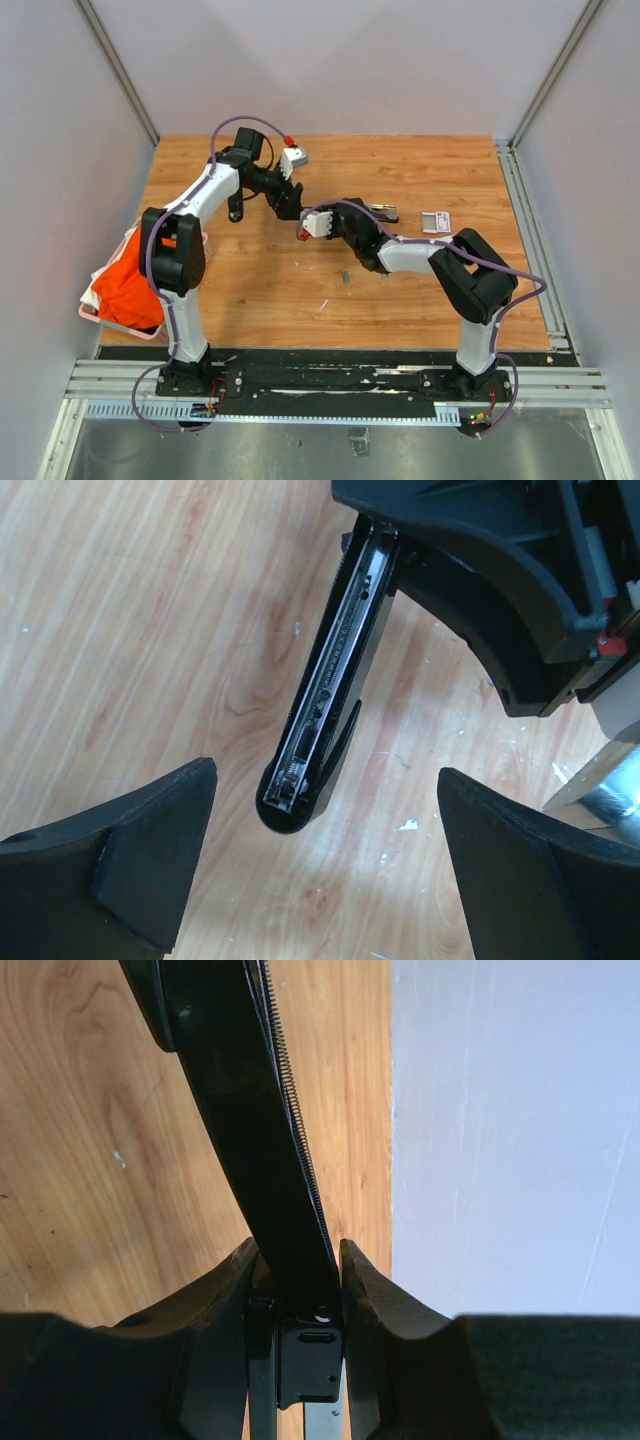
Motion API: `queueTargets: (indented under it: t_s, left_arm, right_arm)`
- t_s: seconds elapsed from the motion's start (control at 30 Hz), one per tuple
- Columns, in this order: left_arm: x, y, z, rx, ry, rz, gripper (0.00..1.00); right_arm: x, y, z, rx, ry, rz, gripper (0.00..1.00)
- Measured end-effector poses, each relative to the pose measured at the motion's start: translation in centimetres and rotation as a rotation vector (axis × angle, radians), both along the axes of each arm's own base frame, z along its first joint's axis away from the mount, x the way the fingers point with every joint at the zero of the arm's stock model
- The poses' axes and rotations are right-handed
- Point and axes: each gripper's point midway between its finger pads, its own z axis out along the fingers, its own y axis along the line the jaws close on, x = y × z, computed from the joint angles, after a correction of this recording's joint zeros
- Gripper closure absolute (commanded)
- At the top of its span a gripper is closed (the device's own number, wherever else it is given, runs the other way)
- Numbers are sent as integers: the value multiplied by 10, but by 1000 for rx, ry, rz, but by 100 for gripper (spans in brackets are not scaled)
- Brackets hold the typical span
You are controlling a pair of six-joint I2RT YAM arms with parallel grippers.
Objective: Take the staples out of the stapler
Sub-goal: Unload the staple at the center of the board.
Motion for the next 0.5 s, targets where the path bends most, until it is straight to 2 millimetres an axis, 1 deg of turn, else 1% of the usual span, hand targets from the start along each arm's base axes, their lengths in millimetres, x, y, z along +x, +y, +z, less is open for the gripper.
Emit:
queueTargets:
  t_s: [0.13,0.2,0.27,0.33,0.5]
  left_arm:
    - [-6,-4,1,-12,13,-37,8]
    - [-6,-6,-2,-11,20,-48,12]
    - [-5,-8,-6,-10,34,-54,21]
    - [-4,-10,-11,-8,49,-56,32]
    - [-5,-14,-20,-16,85,-65,55]
  right_arm:
    - [-4,5,16,37,-23,18,99]
    - [-6,7,22,55,-35,30,99]
    - [-9,9,24,66,-38,39,99]
    - [-10,9,22,67,-36,41,100]
    - [-12,7,17,61,-26,40,99]
